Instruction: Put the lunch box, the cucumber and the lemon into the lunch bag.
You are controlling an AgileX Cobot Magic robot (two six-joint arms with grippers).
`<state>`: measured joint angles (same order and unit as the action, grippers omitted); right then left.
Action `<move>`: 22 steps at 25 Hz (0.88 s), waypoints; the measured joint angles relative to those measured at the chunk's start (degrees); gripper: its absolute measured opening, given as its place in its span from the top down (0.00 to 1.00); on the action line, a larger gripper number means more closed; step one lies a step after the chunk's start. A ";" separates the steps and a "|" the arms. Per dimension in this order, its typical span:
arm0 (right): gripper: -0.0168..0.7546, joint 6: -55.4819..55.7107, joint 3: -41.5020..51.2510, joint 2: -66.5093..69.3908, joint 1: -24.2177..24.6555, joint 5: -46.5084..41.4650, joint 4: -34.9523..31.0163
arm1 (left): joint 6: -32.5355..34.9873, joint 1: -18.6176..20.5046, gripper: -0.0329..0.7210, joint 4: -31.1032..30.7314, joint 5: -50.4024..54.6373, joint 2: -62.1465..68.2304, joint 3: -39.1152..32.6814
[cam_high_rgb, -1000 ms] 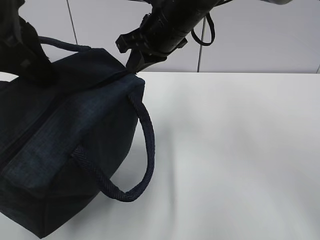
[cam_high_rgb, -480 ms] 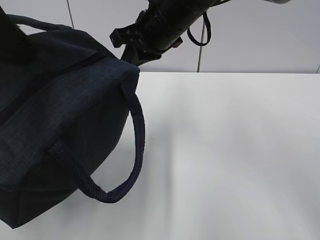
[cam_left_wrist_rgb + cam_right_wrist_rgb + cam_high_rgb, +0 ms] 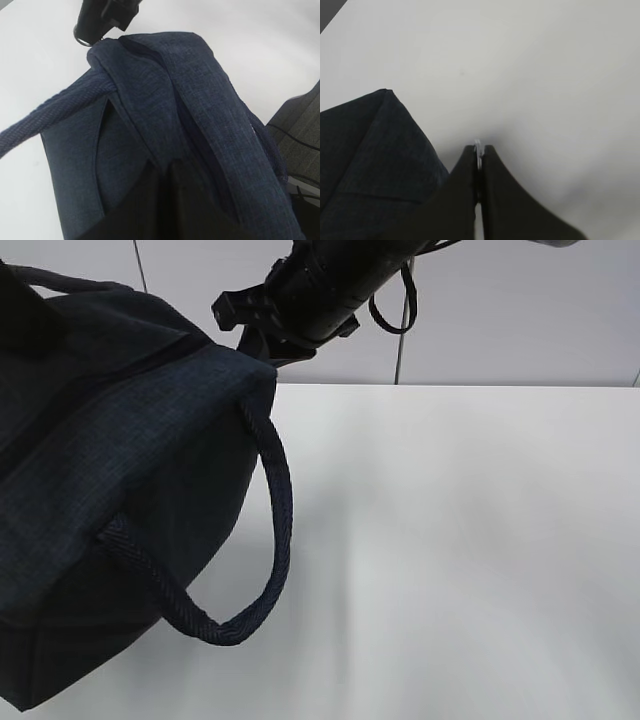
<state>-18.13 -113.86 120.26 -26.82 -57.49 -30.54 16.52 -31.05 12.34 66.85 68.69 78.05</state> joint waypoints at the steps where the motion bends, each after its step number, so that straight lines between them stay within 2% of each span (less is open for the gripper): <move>1: 0.98 0.00 0.00 0.00 0.00 -0.13 0.00 | 0.00 0.00 0.96 0.00 -0.11 0.00 0.00; 10: 0.95 -0.12 -0.20 0.00 0.33 -0.26 2.46 | 0.00 0.00 0.96 0.05 -0.44 2.95 0.00; 12: 0.88 -0.23 -0.81 0.00 0.33 -0.34 3.16 | 0.00 0.00 0.96 -0.06 -0.44 3.65 0.00; 18: 0.50 -0.30 -4.31 -0.26 0.45 -0.62 3.74 | 0.00 0.00 0.96 -0.17 -0.44 5.01 0.00; 22: 0.42 -0.30 -4.67 -2.87 0.66 -0.81 3.79 | 0.00 0.00 0.96 -0.27 -0.96 5.75 0.00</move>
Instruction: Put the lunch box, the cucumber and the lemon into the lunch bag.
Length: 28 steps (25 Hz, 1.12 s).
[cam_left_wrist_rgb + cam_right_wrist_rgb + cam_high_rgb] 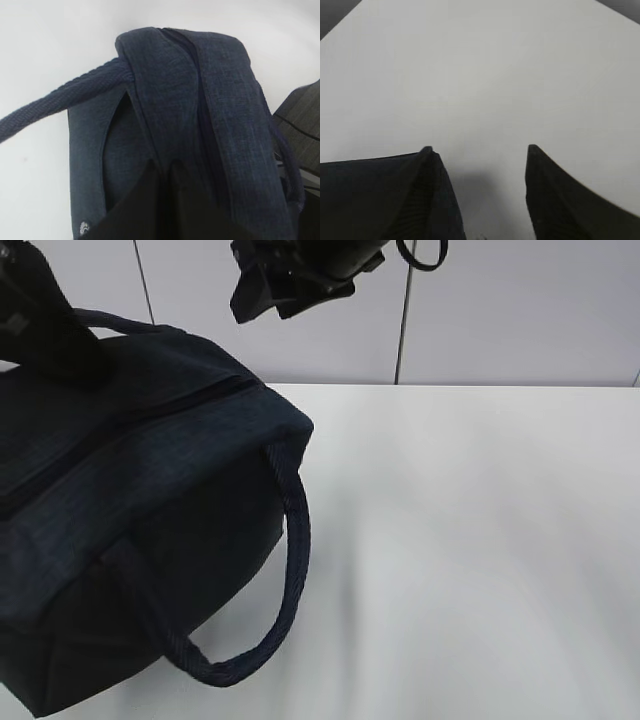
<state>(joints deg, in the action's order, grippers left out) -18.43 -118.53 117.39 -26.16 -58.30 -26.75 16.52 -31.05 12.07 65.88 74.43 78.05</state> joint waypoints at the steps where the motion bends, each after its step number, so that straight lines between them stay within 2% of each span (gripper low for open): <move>1: 0.42 0.00 -0.04 -0.79 0.00 0.00 0.00 | 0.00 0.00 0.96 0.00 -0.56 0.28 0.00; 9: 0.41 0.00 -0.13 -5.46 0.00 -0.08 0.10 | -2.43 0.00 0.96 0.48 -5.13 4.63 0.00; 12: 0.41 0.00 -0.13 -7.29 0.00 -0.08 0.10 | -3.04 0.00 0.96 2.49 -8.00 6.64 0.00; 19: 0.41 0.00 -0.13 -10.10 0.00 -0.08 0.22 | -3.24 0.00 0.96 11.42 -17.33 12.64 0.00; 22: 0.41 0.11 -0.13 -11.10 0.00 -0.08 0.84 | -3.28 0.00 0.96 17.25 -22.92 15.05 0.00; 28: 0.41 3.02 -0.13 -13.13 1.54 -0.53 5.49 | -3.40 -0.66 0.96 26.34 -35.04 19.68 0.00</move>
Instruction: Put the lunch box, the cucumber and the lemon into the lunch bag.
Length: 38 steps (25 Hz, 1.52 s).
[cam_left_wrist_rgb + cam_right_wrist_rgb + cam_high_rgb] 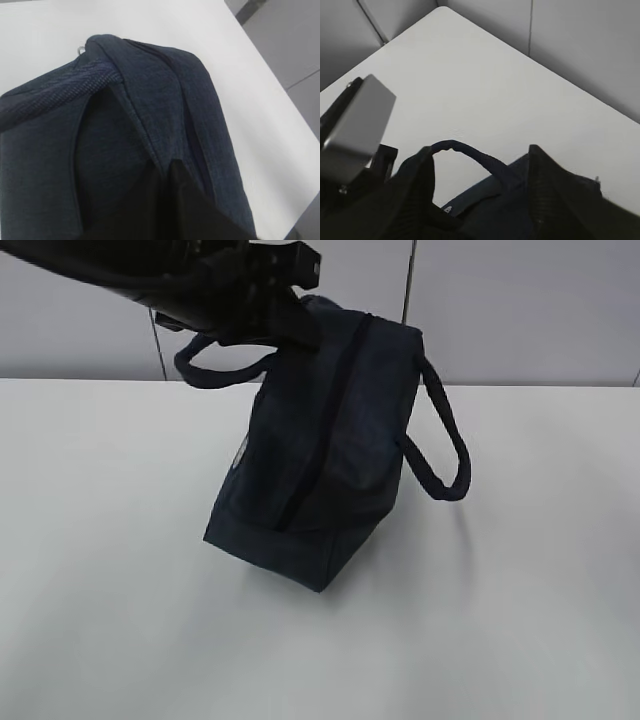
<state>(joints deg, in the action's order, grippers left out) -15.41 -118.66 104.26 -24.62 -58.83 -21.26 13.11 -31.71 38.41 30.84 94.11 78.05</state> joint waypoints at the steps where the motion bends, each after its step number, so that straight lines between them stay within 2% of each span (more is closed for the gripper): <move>1: 0.41 0.23 0.00 -0.22 0.54 -0.09 0.42 | 0.00 -0.37 0.96 0.39 -1.24 0.51 0.00; 5: 0.41 0.81 0.00 -1.19 3.01 -0.12 1.18 | 0.00 -1.49 0.96 1.66 -5.41 1.89 0.00; 13: 0.41 1.18 0.00 -1.19 4.13 -0.22 2.52 | -0.10 -1.59 0.96 12.55 -11.43 6.12 0.00; 17: 0.41 1.38 0.00 -1.19 4.13 -0.22 3.24 | -0.10 -1.80 0.96 15.25 -14.93 7.00 0.00; 33: 0.41 1.59 0.00 -1.19 4.13 -0.22 4.67 | -0.10 -1.80 0.96 16.34 -18.81 13.11 0.00; 38: 0.41 1.59 0.00 -1.19 4.13 -0.22 4.80 | -0.10 -1.80 0.89 16.34 -19.36 13.11 0.00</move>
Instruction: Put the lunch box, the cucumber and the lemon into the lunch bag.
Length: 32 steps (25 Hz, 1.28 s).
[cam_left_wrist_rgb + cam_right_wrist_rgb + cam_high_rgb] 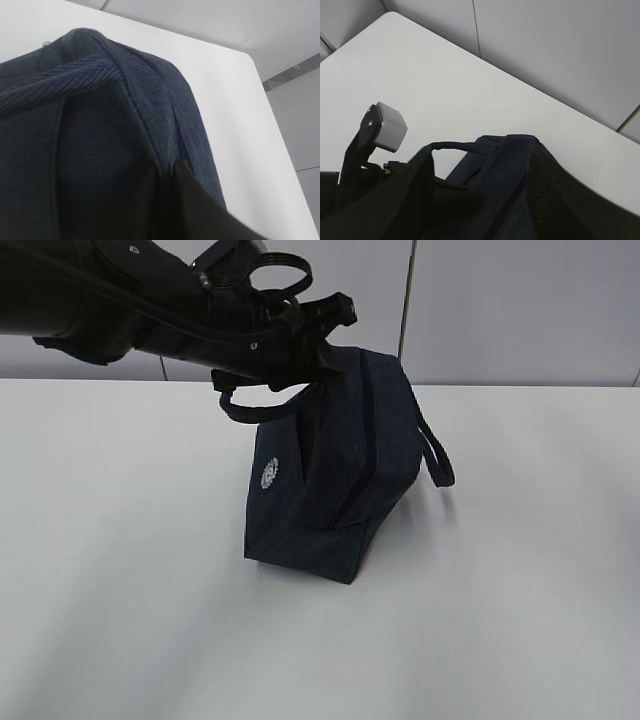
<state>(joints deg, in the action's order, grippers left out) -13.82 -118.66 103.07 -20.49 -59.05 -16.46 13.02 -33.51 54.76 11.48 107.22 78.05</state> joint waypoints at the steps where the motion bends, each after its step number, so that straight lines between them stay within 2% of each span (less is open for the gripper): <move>1: 0.41 0.00 0.00 0.00 0.00 0.00 0.00 | 0.00 0.00 0.86 0.12 -0.15 0.00 0.00; 8: 0.41 0.00 0.00 0.00 0.00 0.00 0.00 | 0.10 0.00 0.55 -0.20 -0.04 0.00 0.10; 11: 0.41 0.00 0.00 0.00 0.00 -0.11 0.00 | 0.22 0.00 0.46 -1.59 1.00 0.00 0.10; 16: 0.41 0.00 0.00 0.00 0.00 -0.11 0.00 | 0.34 0.94 0.43 -5.75 2.48 -1.24 0.10; 22: 0.41 0.00 0.00 0.00 0.00 -0.22 0.00 | 0.34 4.91 0.43 -10.63 7.77 -4.11 0.10; 26: 0.41 0.47 0.00 0.00 0.00 -0.22 0.00 | 0.44 6.59 0.43 -17.61 10.86 -7.16 0.10; 32: 0.41 1.96 0.00 0.00 0.00 -0.22 -0.43 | 0.44 6.72 0.45 -29.23 16.18 -13.60 0.10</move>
<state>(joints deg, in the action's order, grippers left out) -11.86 -118.66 103.07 -20.49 -59.27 -16.89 13.45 -26.79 25.53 27.66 93.61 78.16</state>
